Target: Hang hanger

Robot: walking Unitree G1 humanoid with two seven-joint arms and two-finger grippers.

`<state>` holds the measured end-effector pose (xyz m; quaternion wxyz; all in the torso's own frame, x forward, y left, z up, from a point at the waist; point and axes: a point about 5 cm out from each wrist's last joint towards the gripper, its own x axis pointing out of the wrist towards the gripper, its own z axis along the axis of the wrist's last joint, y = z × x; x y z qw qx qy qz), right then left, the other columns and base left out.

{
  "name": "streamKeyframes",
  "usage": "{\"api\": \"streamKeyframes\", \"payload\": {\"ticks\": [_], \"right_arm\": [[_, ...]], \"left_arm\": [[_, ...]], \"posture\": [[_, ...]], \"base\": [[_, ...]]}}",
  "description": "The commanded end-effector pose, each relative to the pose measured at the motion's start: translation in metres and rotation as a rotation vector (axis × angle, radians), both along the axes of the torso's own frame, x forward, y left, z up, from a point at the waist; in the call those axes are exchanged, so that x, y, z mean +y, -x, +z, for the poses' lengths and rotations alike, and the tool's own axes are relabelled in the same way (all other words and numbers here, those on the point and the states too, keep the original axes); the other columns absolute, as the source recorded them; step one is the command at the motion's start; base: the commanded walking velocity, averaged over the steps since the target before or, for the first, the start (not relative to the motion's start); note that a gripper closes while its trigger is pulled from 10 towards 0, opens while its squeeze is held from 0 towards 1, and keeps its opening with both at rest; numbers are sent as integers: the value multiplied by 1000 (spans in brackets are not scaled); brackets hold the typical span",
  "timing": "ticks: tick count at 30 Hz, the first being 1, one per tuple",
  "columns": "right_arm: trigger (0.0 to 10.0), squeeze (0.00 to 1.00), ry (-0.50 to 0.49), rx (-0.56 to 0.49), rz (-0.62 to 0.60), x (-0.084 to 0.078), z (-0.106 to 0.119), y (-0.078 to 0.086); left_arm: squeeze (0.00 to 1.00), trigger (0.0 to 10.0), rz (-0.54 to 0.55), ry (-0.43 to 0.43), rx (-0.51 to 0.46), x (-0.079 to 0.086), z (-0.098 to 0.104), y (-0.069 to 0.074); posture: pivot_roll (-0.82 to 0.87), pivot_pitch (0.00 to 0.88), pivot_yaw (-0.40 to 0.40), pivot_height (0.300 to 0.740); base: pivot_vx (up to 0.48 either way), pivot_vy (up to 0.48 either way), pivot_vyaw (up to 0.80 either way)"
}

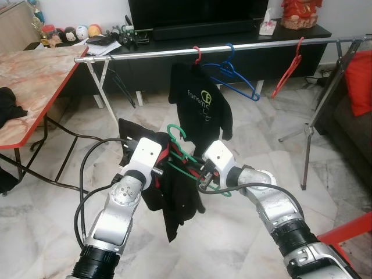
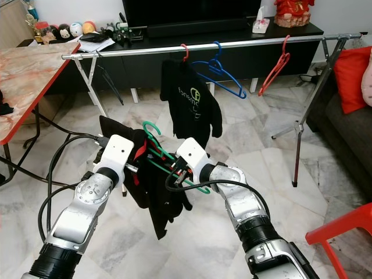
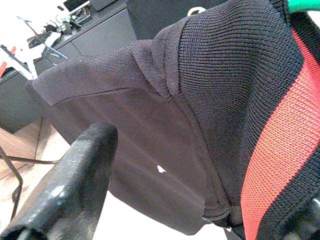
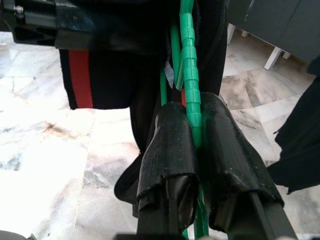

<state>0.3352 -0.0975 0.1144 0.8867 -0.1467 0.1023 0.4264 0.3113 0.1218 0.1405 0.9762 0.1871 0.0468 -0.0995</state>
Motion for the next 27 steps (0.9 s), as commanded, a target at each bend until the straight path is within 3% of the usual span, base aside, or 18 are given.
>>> {"api": "streamKeyframes", "payload": {"ticks": [1, 27], "right_arm": [[0, 0, -35, -45, 28, 8, 12, 0], [0, 0, -30, -39, 37, 9, 12, 0]], "left_arm": [[0, 0, 24, -8, 6, 8, 0, -2], [0, 0, 7, 9, 1, 8, 0, -2]], "posture": [[-74, 43, 81, 740], [-69, 49, 84, 740]], "base": [[0, 0, 0], [0, 0, 0]]}}
